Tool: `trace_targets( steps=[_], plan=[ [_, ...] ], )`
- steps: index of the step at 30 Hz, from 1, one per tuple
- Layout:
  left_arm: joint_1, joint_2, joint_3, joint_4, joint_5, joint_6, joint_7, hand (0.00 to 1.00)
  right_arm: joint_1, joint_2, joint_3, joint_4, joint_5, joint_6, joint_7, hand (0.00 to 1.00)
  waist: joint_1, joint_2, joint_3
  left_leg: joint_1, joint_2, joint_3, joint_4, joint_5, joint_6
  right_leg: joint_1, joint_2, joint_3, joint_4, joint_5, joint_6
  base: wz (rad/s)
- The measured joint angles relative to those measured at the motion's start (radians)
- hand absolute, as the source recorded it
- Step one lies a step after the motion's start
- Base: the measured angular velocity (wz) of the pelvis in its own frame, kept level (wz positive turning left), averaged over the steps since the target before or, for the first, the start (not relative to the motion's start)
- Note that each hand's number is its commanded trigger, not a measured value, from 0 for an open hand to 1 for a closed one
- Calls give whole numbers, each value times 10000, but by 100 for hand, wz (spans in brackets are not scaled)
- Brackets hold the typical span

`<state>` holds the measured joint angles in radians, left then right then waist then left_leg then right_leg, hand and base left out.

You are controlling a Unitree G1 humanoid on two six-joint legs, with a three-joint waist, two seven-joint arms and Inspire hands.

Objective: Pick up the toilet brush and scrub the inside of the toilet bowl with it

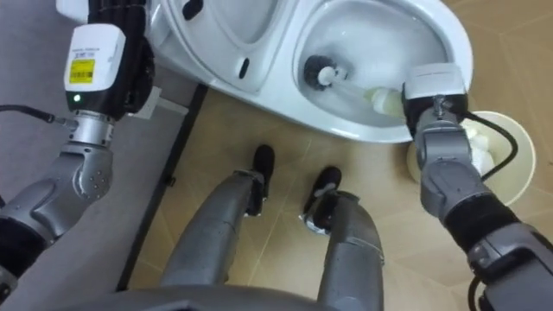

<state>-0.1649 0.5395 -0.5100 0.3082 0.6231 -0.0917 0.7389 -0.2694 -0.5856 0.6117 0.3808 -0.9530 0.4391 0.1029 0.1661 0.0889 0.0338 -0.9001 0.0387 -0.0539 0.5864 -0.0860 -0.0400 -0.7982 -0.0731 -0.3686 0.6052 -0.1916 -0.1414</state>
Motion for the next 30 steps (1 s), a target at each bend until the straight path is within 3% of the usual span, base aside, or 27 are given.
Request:
trace_targets(
  steps=[3, 6, 8, 9, 11, 14, 17, 25, 30],
  plan=[
    [-38, -4, -48, -126, -28, -222, 97, 0, -59, -62, -11, 85, 55, -43, -54, 100, -72, -13, 0, 66, 11, 86, -17, 3, -1, -2, -44, 18, 91, 32, -105, -6],
    [-113, 81, -41, -124, -21, -232, 169, 0, -781, -33, 109, 1397, 671, -768, -557, 100, -180, -130, 49, 142, -48, 175, 2, 15, 13, -67, -180, 78, 373, -57, -190, 2],
    [-289, 411, -34, -116, -22, -222, 189, 0, -1666, 117, 156, 2897, 1344, -1594, -1004, 100, -291, -550, 94, 194, -176, 269, -2, 82, 9, -255, -351, 233, 704, -263, -160, 2],
    [-372, 431, -34, -95, -15, -206, 185, 0, -1885, 119, 156, 3219, 1529, -1820, -1128, 100, -318, -599, 126, 183, -181, 266, 11, 106, 15, -263, -368, 220, 737, -289, -141, 8],
    [-648, 430, 3, 33, 164, -179, 182, 0, -2635, 262, -132, 4137, 2063, -2400, -1634, 100, -409, -872, 263, 177, -250, 311, 22, 234, 43, -355, -481, 253, 905, -331, -156, 6],
    [-695, 433, 46, 135, 255, -115, 128, 0, -3651, 310, -165, 4722, 1846, -2672, -2143, 100, -652, -1234, 383, 158, -370, 517, 39, 281, 111, -581, -653, 476, 1224, -441, -71, 0],
    [-692, 333, 56, 217, 258, -86, 74, 0, -3996, 69, -315, 4796, 1794, -2942, -2488, 100, -739, -1475, 373, 139, -379, 625, 48, 287, 149, -648, -651, 598, 1237, -434, -53, -6],
    [-846, 128, 255, 194, 475, -72, -572, 0, -3863, 53, -430, 4792, 1142, -3056, -2761, 100, -515, -1410, 368, 146, -309, 657, 144, 81, 218, -563, -603, 596, 1221, -322, 39, -4],
    [-858, -185, 227, 174, 448, -1, -969, 0, -3463, -81, -225, 4699, 552, -2701, -2731, 100, -237, -688, 364, 228, -210, 496, 196, 36, 214, -230, -450, 396, 847, -194, 83, -2]
  ],
)
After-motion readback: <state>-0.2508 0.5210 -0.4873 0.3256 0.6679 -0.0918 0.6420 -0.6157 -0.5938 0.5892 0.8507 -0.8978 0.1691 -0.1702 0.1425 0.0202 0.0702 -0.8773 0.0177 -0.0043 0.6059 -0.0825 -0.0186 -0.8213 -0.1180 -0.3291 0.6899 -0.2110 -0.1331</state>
